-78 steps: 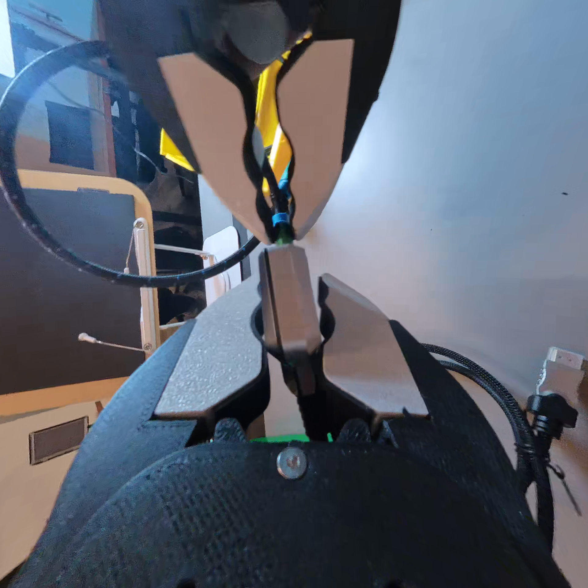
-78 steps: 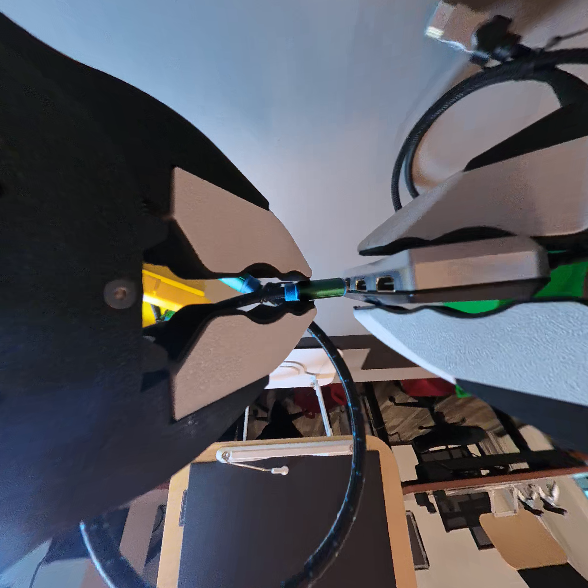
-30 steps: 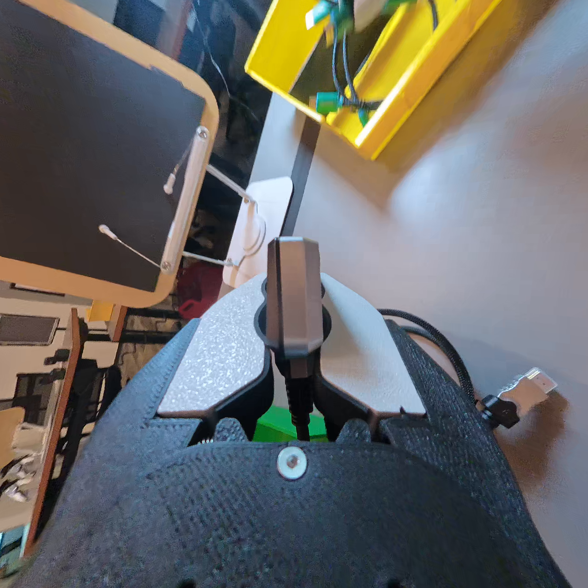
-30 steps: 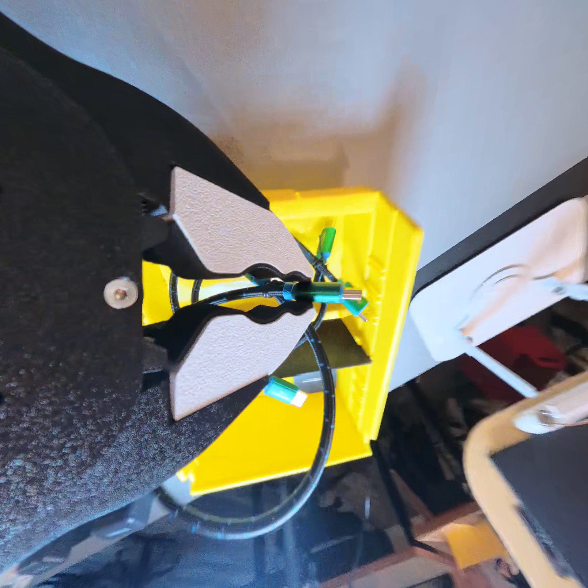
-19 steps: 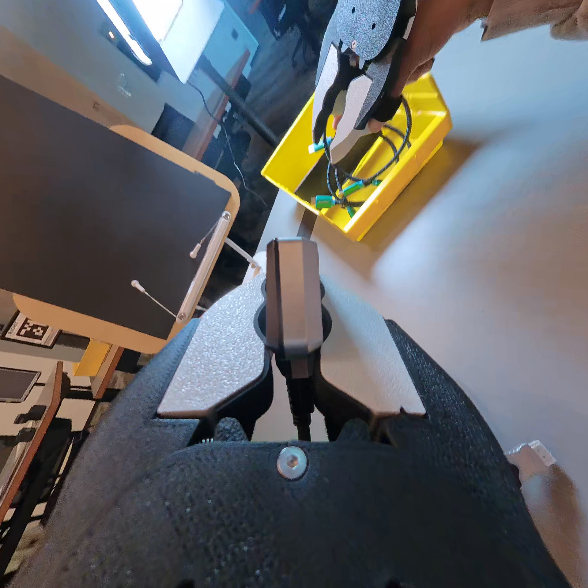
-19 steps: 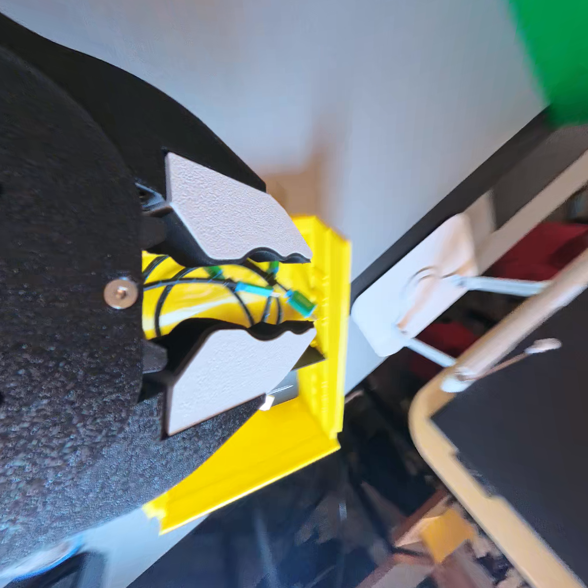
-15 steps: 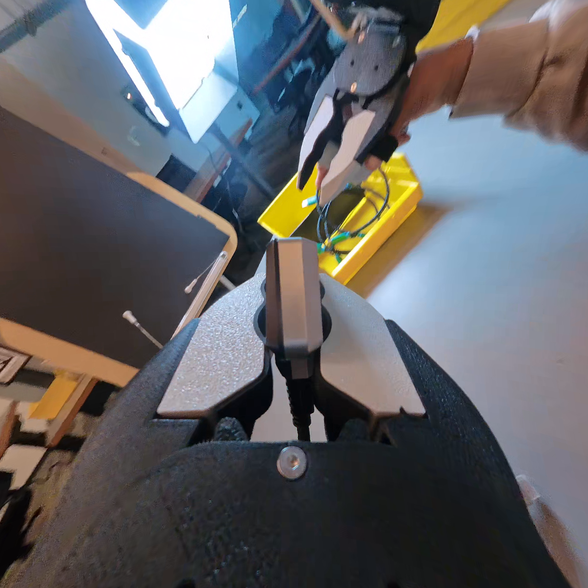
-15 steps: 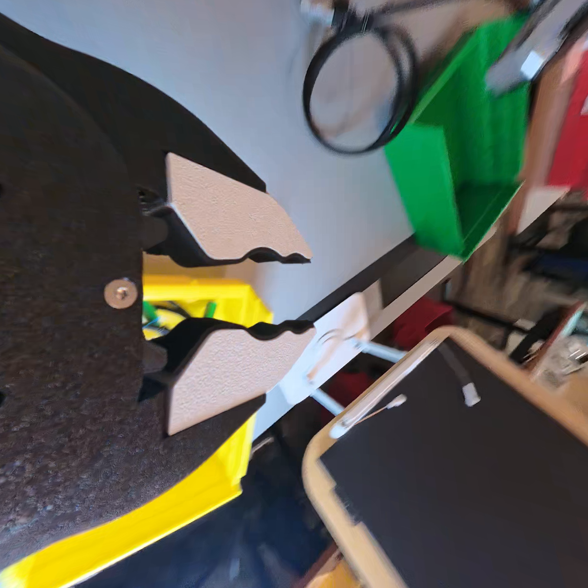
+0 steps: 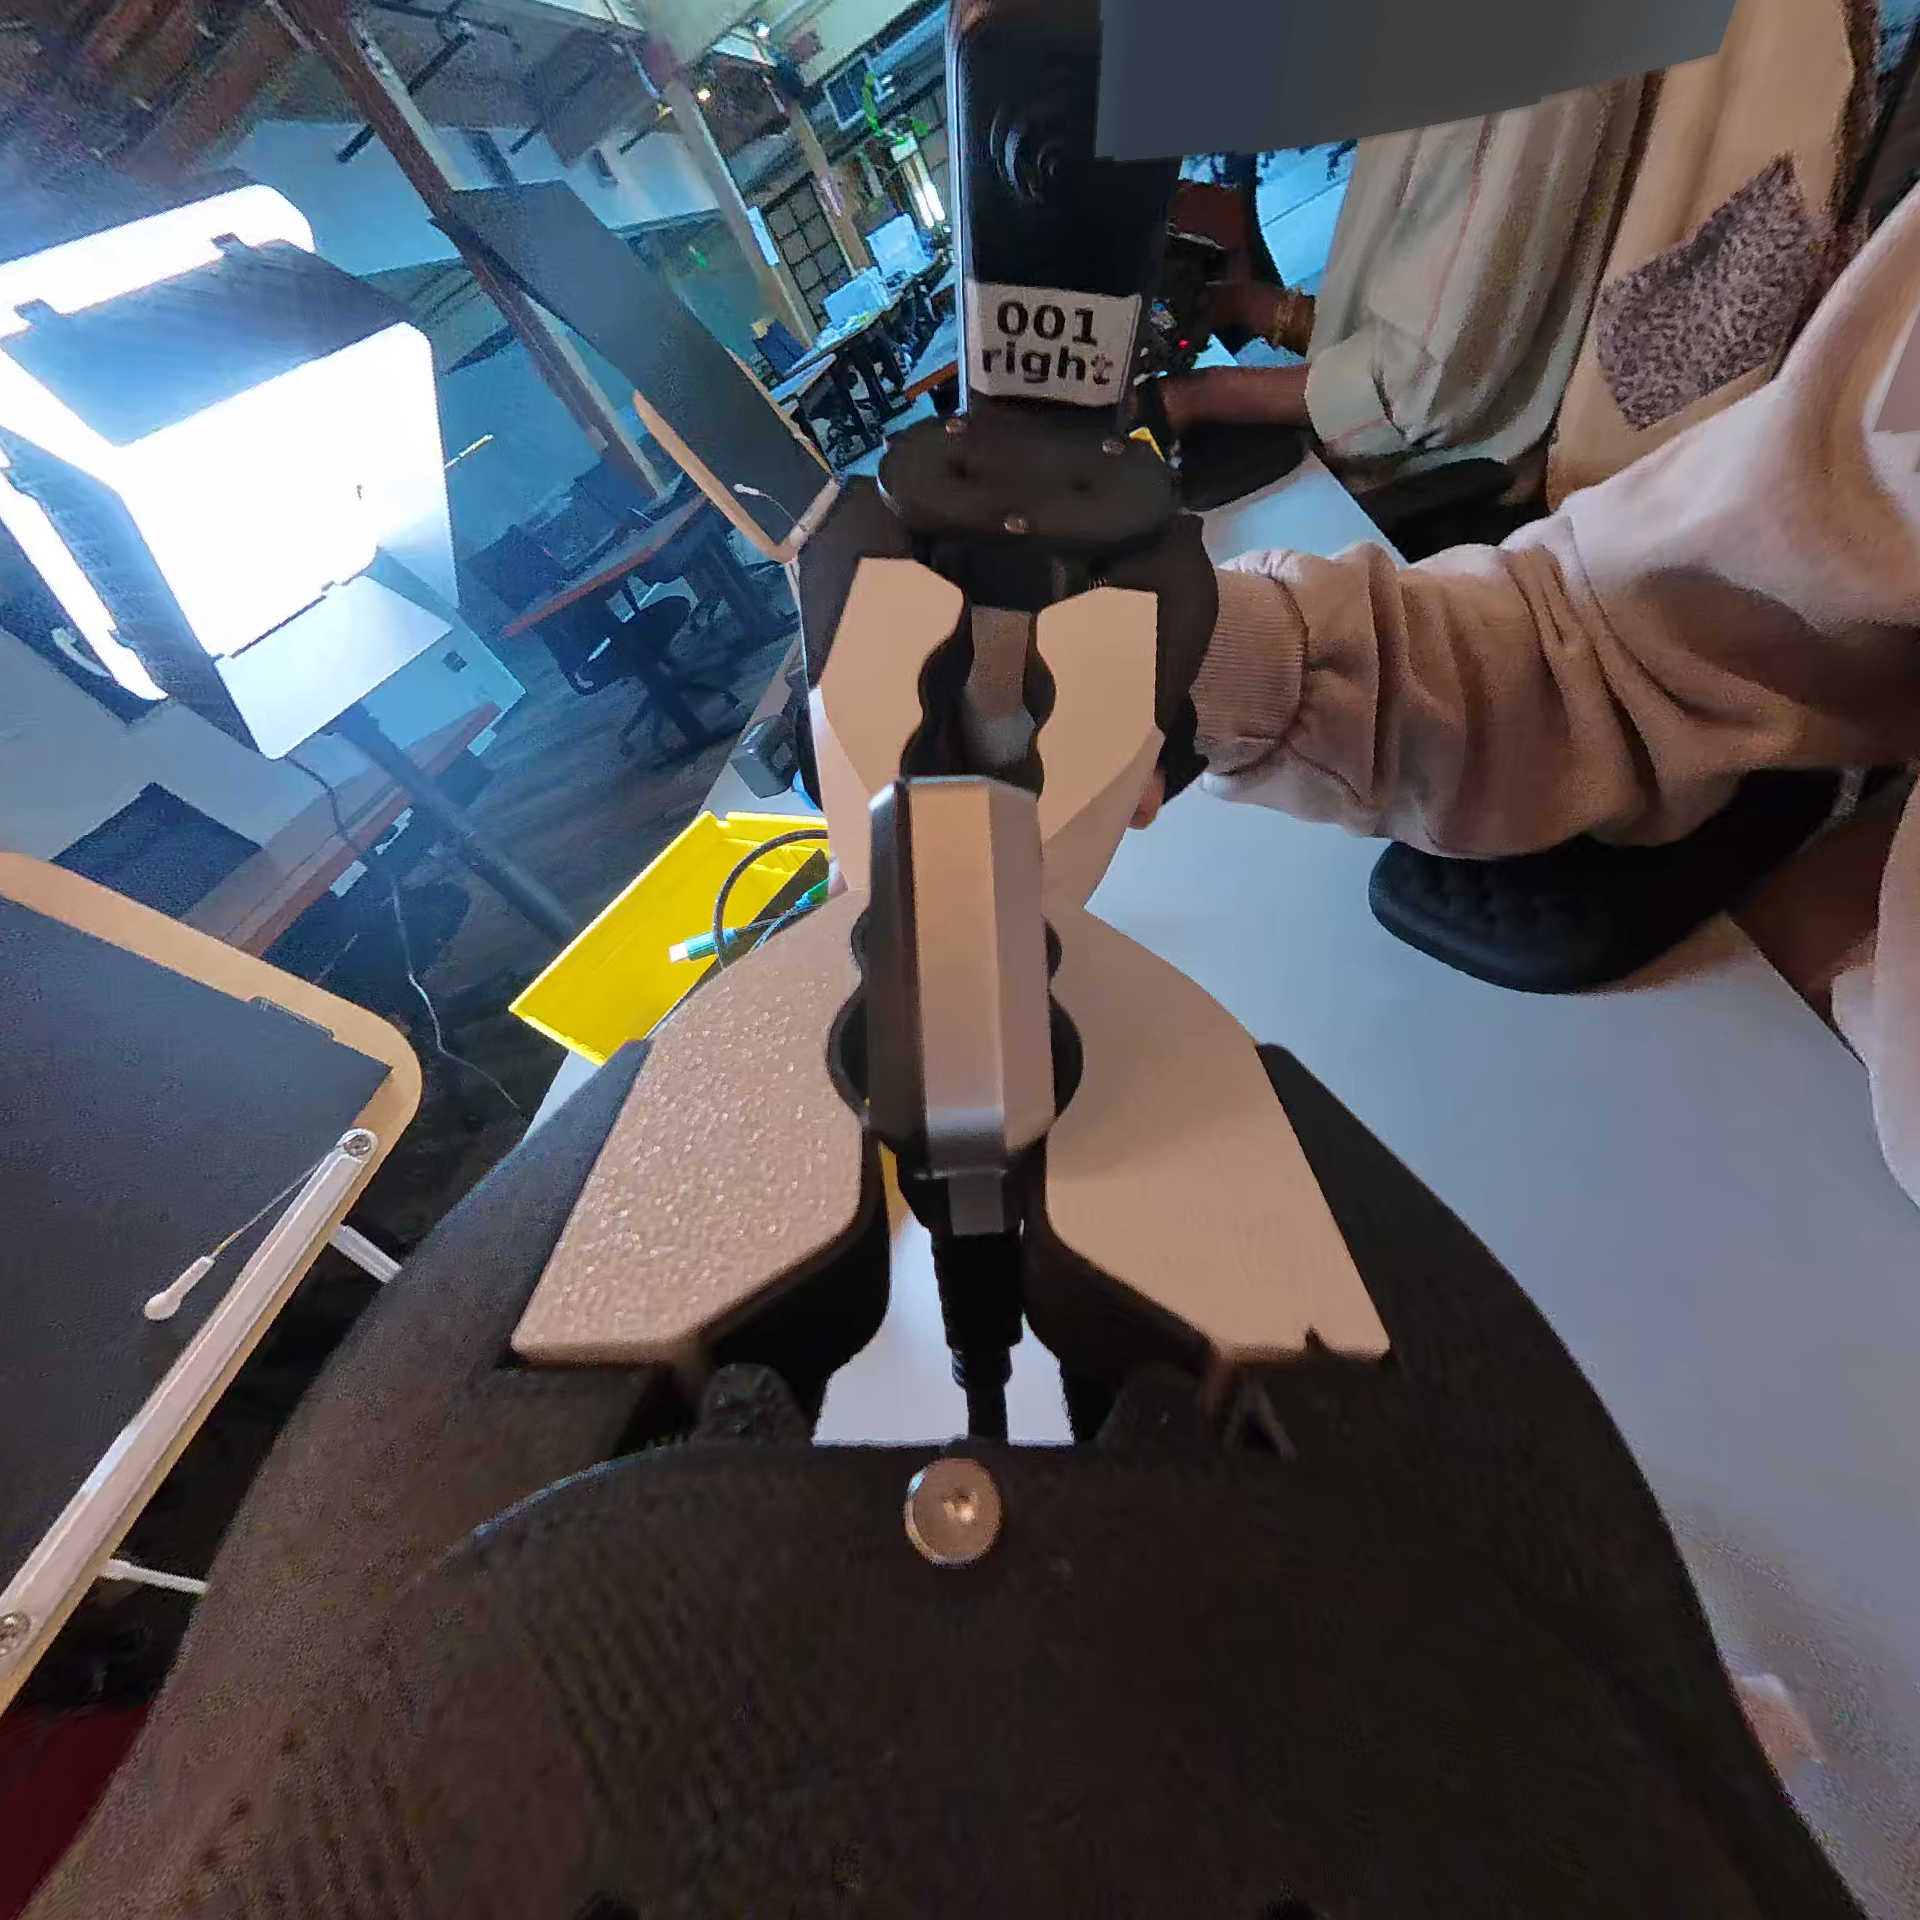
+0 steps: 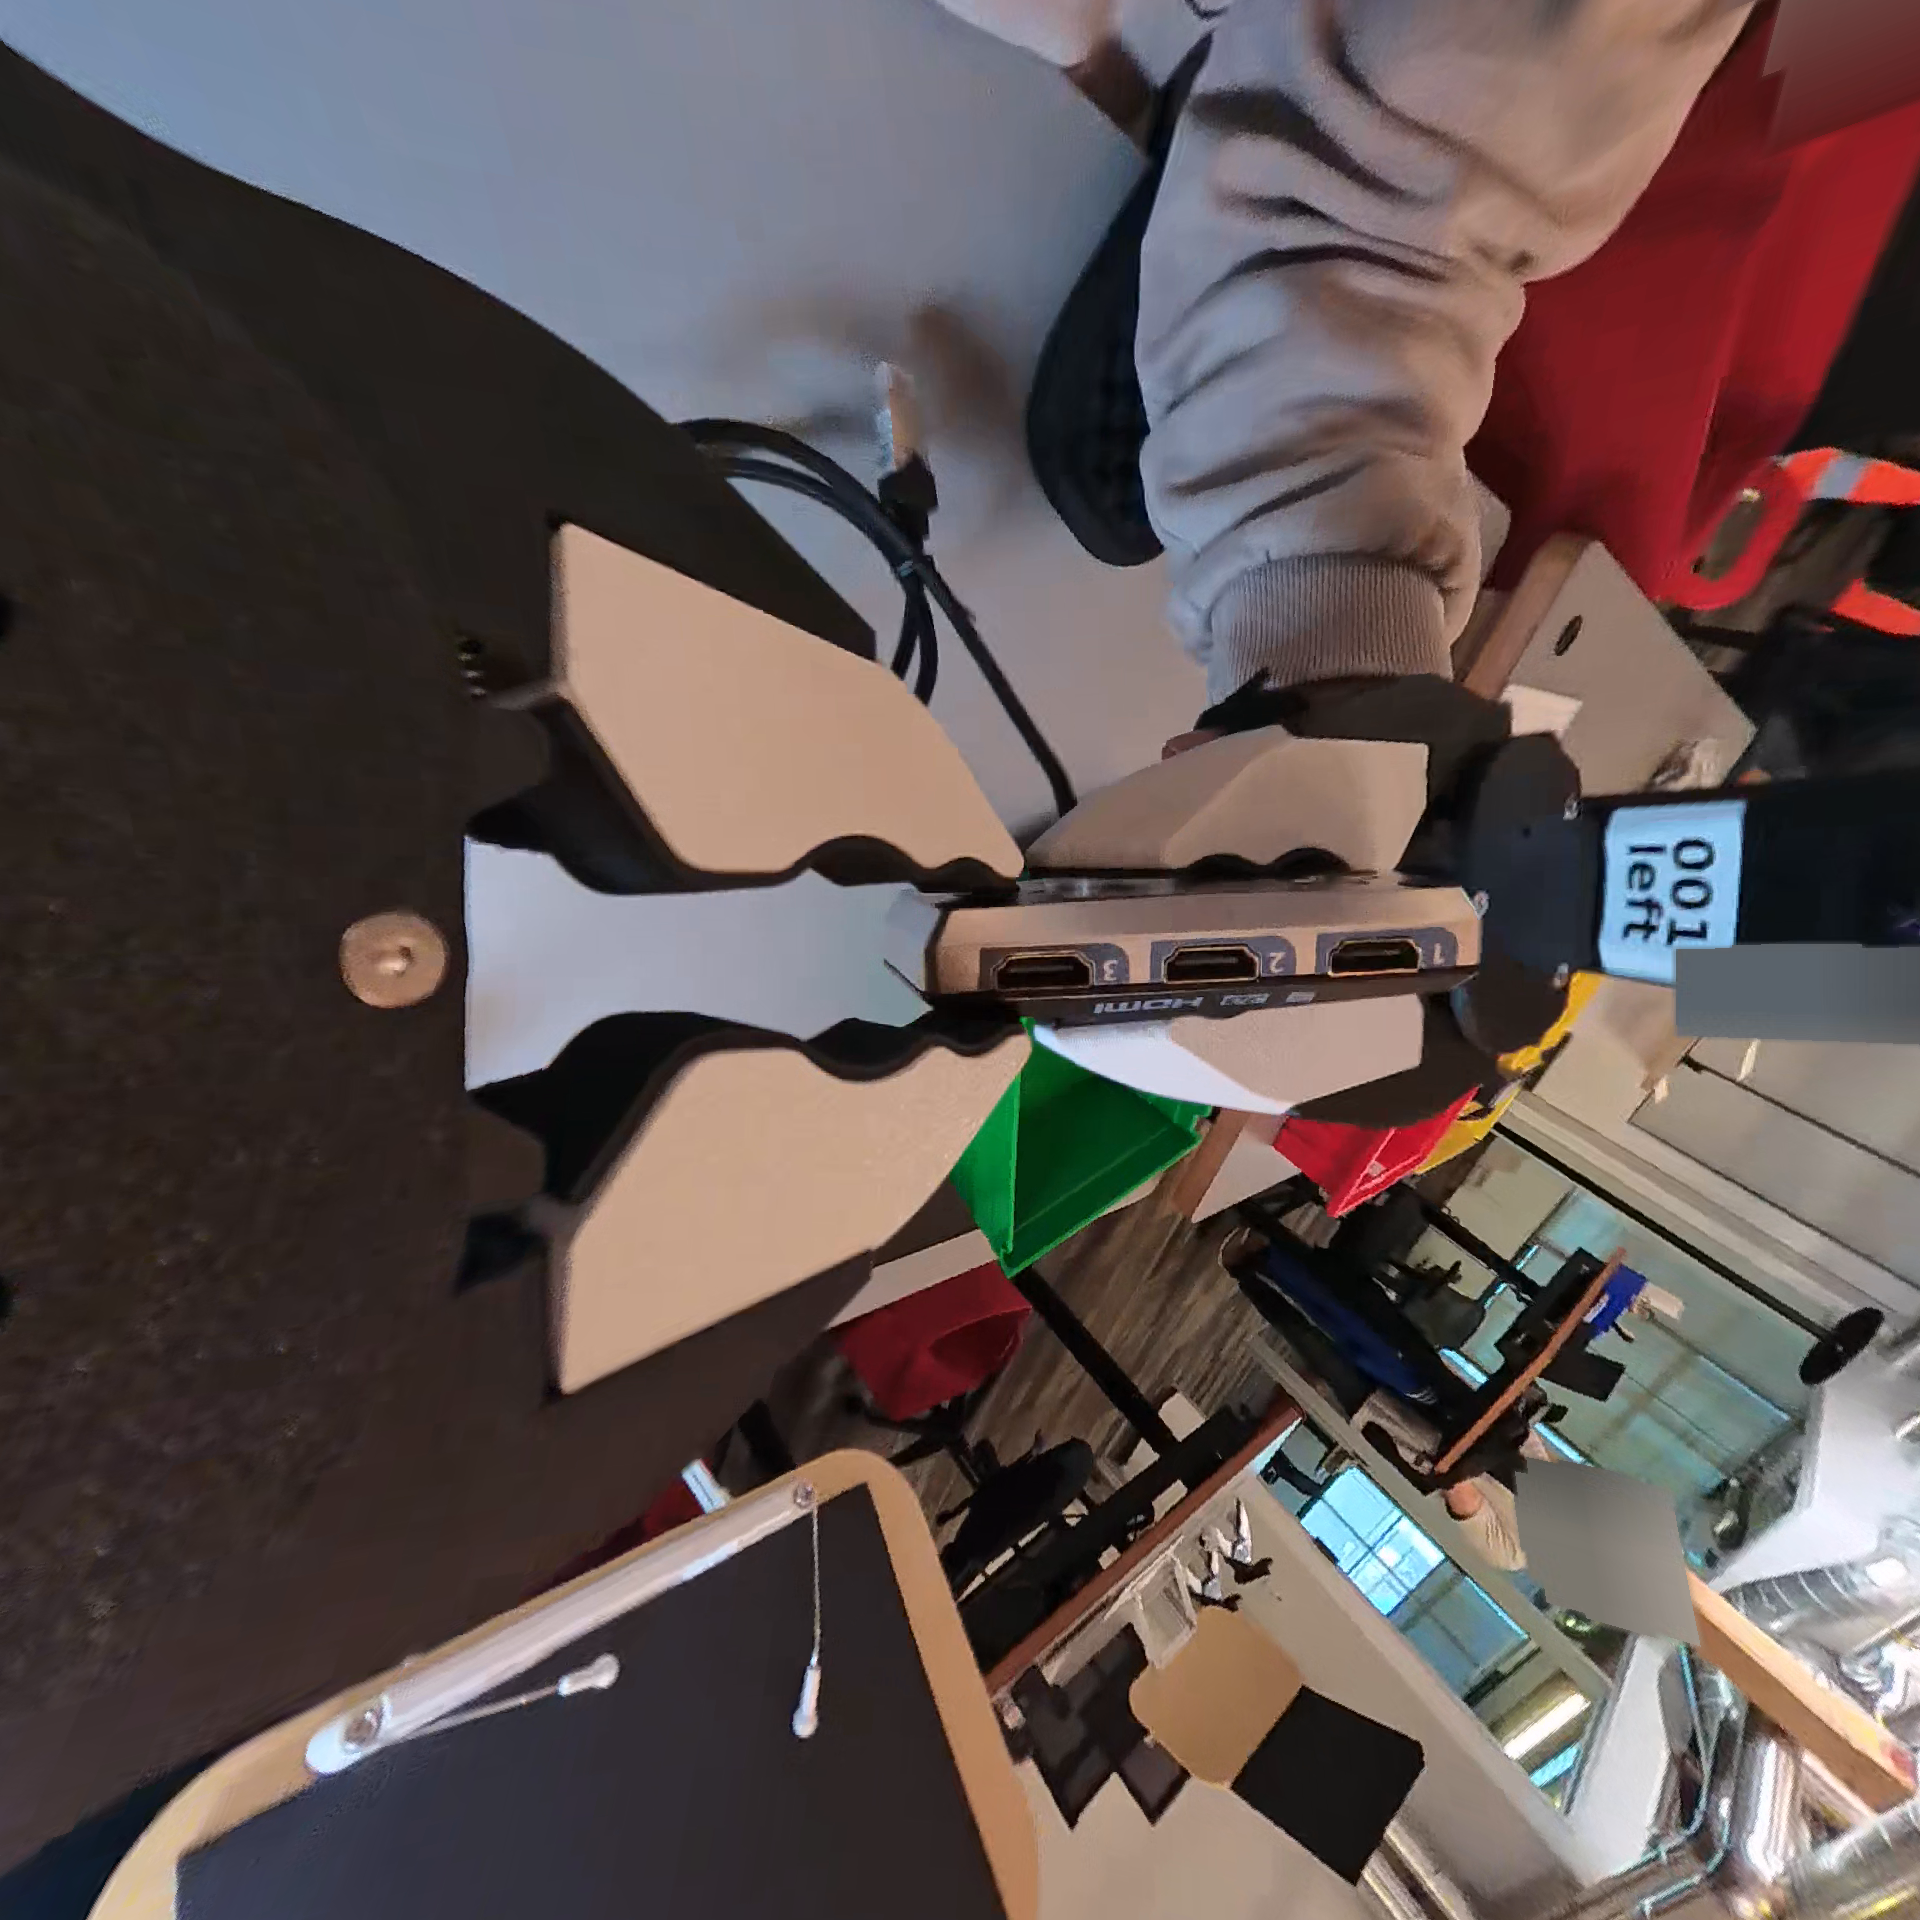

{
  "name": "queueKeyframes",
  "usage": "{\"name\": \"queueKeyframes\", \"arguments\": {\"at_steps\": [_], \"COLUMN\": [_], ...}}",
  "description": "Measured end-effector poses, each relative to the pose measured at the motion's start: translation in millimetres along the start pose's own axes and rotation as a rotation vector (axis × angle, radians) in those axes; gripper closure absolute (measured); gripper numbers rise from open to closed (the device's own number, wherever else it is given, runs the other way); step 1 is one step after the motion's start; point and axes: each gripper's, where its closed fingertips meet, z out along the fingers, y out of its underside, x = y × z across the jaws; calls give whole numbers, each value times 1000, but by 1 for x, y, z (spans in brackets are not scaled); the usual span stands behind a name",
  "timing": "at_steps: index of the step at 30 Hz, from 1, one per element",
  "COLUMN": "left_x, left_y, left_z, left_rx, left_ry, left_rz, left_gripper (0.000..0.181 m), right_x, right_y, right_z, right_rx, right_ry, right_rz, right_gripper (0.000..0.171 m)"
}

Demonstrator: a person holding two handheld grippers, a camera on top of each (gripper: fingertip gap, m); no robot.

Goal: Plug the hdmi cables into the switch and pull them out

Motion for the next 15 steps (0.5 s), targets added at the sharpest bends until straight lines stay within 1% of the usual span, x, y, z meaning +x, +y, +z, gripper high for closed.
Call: {"name": "queueKeyframes", "arguments": {"at_steps": [2,3,7,11,15], "left_x": [2,-1,-24,-51,-59], "left_y": [-2,-5,-17,-18,-16], "left_z": [-1,-2,-19,-40,-49], "left_rx": [3,17,81,99,100], "left_ry": [9,-8,-126,-269,-308], "left_rz": [-5,-8,-50,-60,-61], "left_gripper": [156,156,145,141,143], "right_x": [-3,0,29,88,167], "right_y": [-9,-13,-34,-60,-73], "right_z": [-6,-9,-33,-63,-93], "right_rx": [8,-14,-102,-236,-410], "right_ry": [-9,17,111,218,436], "right_rz": [-34,-71,-196,-295,-405], "right_gripper": [151,151,151,151,151]}}
